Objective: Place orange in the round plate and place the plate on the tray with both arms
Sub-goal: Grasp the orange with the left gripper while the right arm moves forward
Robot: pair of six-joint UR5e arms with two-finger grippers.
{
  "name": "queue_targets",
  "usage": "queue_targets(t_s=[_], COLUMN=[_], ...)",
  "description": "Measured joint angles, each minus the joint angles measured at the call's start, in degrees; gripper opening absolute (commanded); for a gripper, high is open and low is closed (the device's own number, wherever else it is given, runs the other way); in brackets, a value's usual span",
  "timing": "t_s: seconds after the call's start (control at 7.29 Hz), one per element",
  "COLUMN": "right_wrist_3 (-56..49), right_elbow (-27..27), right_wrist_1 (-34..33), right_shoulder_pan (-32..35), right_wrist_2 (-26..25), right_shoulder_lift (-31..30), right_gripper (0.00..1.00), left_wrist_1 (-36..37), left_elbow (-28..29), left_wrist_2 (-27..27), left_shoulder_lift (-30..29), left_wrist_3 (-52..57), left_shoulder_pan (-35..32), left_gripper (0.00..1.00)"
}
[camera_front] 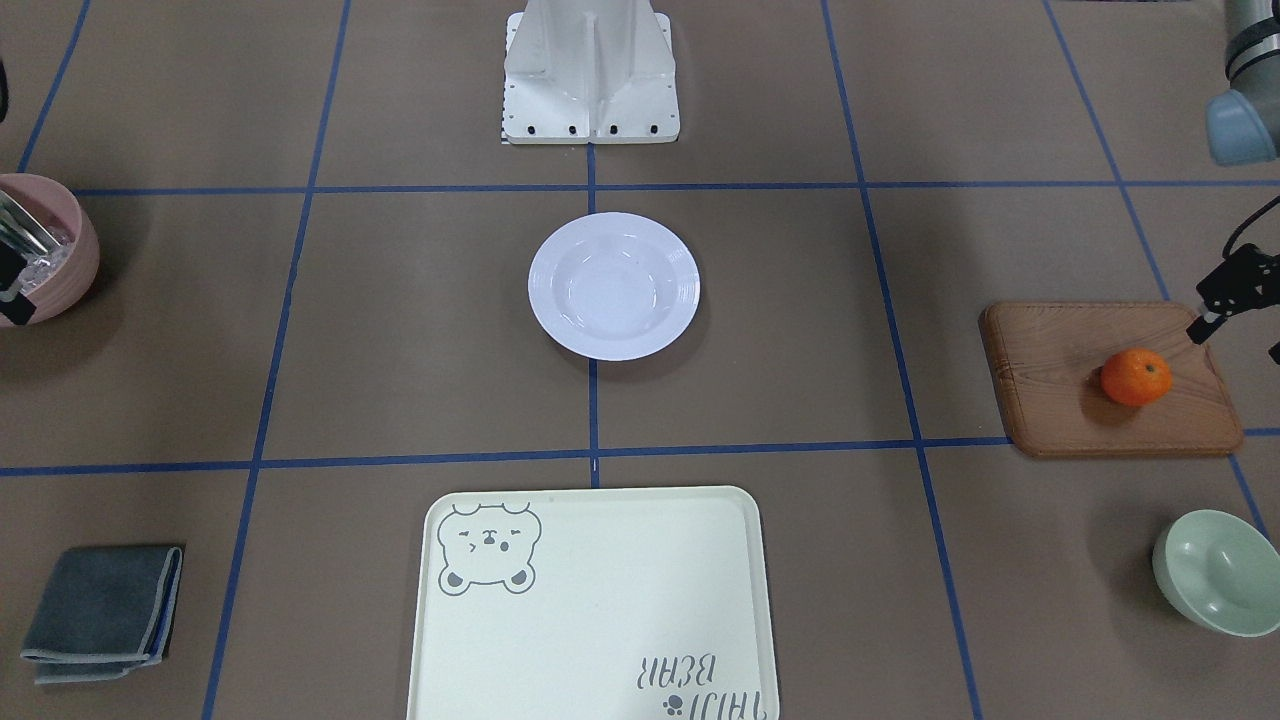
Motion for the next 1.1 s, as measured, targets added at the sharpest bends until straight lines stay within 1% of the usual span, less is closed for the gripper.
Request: queue_targets(t_s=[0.14, 0.27, 0.41, 0.69, 1.1], right_wrist_3=[0.52, 0.70, 0.76, 0.74, 0.71], right_elbow=[2.23, 3.13, 3.47, 3.56, 3.57], right_wrist_1=[-6.67, -9.42, -10.39, -10.69, -10.70], right_shoulder_pan=[-3.89, -6.23, -7.47, -8.81, -9.30], right_wrist_2=[-4.22, -5.94, -6.50, -6.94, -7.15], right_shoulder_lift=[2.65, 3.76, 4.17, 4.40, 4.45], right_gripper=[1.00, 1.00, 1.00, 1.00, 1.00], left_wrist_1=[-0.44, -0.68, -0.81, -0.83, -0.84], left_elbow=[0.13, 0.67, 1.59, 2.76, 4.88], left_wrist_2=[4.38, 8.22, 10.11, 12.15, 13.37], left_shoulder_lift=[0.77, 1.17, 1.37, 2.02, 2.08], left_wrist_3=[-1.23, -2.27, -2.75, -2.92, -2.82], left_shoulder_pan=[3.27, 6.33, 8.26, 10.50, 11.98], left_gripper=[0.98, 0.98, 0.98, 0.98, 0.98])
